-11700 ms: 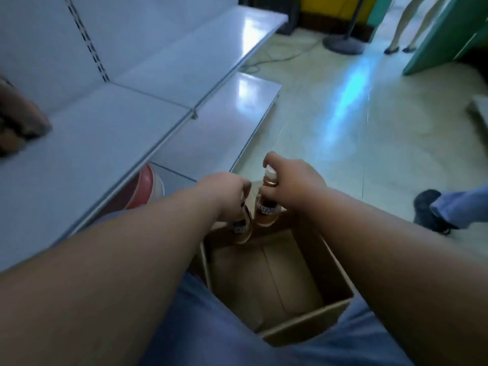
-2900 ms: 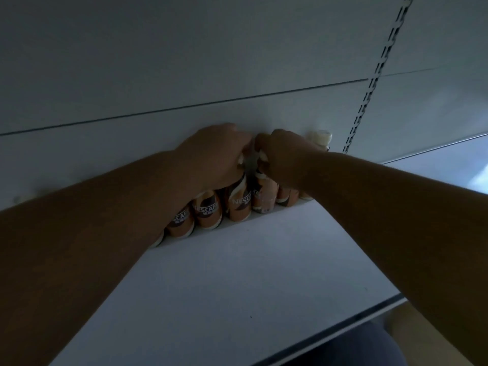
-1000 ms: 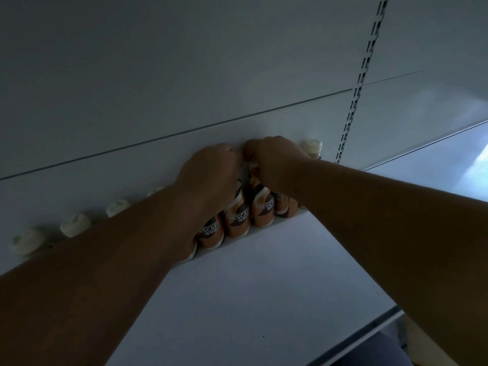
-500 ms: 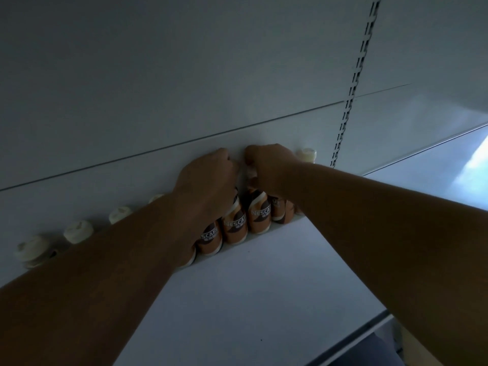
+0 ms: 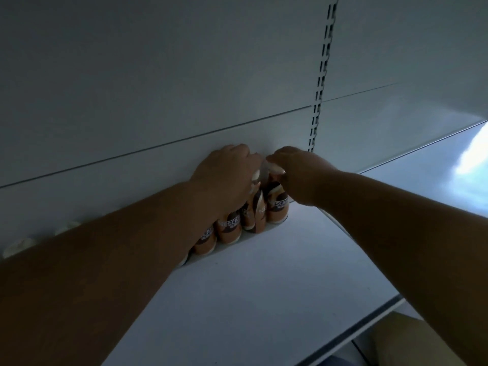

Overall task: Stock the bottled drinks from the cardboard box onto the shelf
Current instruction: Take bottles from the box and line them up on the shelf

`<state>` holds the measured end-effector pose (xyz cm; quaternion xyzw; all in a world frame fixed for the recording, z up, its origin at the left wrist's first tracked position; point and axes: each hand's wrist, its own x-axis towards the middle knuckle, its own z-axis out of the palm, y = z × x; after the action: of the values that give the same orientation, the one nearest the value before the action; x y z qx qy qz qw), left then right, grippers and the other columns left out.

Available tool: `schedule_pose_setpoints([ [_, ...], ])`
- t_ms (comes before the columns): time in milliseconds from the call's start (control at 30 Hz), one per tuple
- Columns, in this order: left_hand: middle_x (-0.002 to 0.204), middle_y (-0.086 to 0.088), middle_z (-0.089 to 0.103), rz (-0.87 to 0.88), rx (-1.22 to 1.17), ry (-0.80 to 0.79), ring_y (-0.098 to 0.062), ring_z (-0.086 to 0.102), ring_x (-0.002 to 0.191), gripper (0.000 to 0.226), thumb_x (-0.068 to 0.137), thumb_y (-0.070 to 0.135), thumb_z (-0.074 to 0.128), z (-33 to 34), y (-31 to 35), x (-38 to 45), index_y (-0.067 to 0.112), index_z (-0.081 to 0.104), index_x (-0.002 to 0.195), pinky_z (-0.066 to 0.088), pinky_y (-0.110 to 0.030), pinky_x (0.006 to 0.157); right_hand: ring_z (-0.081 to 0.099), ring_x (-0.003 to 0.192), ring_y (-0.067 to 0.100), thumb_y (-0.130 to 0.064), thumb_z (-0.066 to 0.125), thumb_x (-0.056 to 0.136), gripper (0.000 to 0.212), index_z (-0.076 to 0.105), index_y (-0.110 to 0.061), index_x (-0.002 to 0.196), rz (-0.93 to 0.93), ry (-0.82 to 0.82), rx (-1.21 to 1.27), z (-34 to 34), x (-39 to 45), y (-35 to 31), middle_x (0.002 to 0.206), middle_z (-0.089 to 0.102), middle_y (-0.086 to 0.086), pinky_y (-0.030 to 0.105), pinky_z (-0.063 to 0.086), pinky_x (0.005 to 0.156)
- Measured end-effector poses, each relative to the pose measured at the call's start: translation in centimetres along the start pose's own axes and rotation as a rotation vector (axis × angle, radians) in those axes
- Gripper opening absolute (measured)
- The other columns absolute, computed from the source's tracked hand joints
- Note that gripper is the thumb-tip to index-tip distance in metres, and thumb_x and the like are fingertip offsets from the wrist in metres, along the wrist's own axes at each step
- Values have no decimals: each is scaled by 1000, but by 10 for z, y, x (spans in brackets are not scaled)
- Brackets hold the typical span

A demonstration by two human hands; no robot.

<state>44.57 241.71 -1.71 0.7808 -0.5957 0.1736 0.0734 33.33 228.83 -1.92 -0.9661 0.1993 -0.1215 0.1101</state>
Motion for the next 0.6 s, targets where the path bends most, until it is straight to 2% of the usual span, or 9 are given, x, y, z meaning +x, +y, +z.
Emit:
schedule_pose_setpoints([
  [133, 108, -8, 59, -64, -10, -53, -29, 58, 96, 32, 88, 27, 57, 12, 8, 13, 18, 59, 119, 51, -43, 82, 58, 101, 23, -17, 58, 92, 34, 54, -20, 126, -14, 59, 9, 2, 8, 7, 121, 53, 7, 31, 50, 81],
  [233, 106, -9, 59, -110, -68, -71, -30, 58, 93, 24, 88, 24, 59, 13, 9, 16, 17, 62, 111, 49, -39, 77, 52, 87, 20, -22, 60, 92, 31, 52, -17, 121, 11, 55, 29, 0, 8, 10, 111, 52, 9, 30, 47, 73],
  [367, 103, -8, 60, -109, -125, -82, -28, 58, 89, 20, 86, 15, 58, 12, 10, 18, 18, 62, 106, 45, -35, 70, 54, 91, 22, -14, 58, 91, 30, 51, -16, 120, 0, 24, 26, -6, 9, 15, 104, 54, 7, 31, 46, 73],
  [467, 107, -9, 58, -127, -151, -69, -28, 58, 90, 29, 82, 13, 60, 10, 16, 17, 14, 60, 112, 49, -39, 74, 51, 90, 19, -13, 58, 91, 34, 51, -13, 124, -18, 6, 17, -7, 14, 13, 111, 58, 9, 30, 42, 73],
  [600, 114, -11, 56, -192, -78, -86, -32, 58, 98, 32, 86, 26, 62, 12, 19, 15, 14, 58, 114, 49, -41, 79, 54, 92, 24, -25, 62, 90, 40, 48, -12, 125, -7, -26, -1, 1, 18, 8, 110, 58, 12, 33, 45, 74],
])
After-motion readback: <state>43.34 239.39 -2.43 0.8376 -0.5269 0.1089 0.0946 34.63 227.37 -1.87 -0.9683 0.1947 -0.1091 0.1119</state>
